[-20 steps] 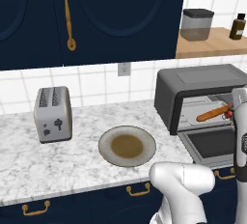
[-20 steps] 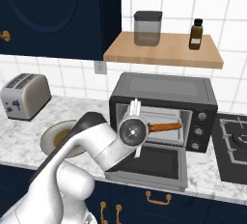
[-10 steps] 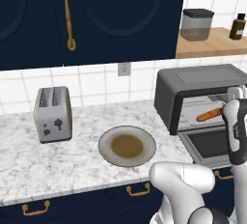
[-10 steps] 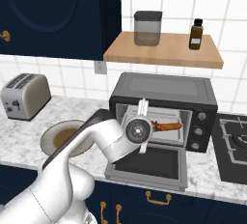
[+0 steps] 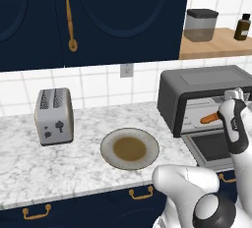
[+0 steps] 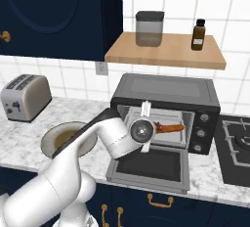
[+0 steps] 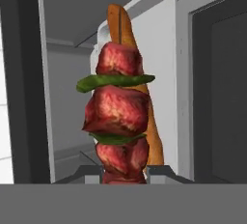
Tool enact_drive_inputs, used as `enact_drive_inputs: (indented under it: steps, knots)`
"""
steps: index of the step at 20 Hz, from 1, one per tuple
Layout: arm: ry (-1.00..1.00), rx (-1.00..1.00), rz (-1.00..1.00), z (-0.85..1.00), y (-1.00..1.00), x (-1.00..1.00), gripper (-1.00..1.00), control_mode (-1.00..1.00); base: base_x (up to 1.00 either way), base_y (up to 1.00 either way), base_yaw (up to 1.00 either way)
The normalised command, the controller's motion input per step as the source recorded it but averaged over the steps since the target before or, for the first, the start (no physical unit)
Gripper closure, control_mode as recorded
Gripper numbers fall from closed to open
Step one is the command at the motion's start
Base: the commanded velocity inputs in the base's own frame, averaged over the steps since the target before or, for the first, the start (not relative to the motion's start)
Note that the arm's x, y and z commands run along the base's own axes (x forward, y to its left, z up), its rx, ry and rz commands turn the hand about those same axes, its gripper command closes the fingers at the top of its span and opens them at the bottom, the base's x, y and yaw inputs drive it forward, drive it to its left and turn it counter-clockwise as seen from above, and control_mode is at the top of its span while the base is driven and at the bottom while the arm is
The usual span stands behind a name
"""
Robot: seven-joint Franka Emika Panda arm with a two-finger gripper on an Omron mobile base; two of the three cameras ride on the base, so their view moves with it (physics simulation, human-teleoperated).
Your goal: Pick up the kebab skewer and baguette bread, and place them inside the toaster oven. Close the toaster oven door and start by setting the timer.
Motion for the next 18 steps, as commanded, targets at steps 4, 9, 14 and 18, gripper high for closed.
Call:
enact_drive_inputs:
  steps: [4, 9, 14, 18]
  knots:
    - [0.00, 0.00, 0.00, 0.00, 0.00, 0.34, 1.00, -1.00, 0.00, 0.00, 0.00]
    - [0.00, 0.00, 0.00, -0.02, 0.00, 0.25, 1.00, -1.00, 0.00, 0.00, 0.00]
    - [0.00, 0.00, 0.00, -0.11, 0.00, 0.22, 1.00, -1.00, 0.00, 0.00, 0.00]
    - [0.00, 0.00, 0.00, -0.24, 0.00, 0.22, 1.00, -1.00, 0.00, 0.00, 0.00]
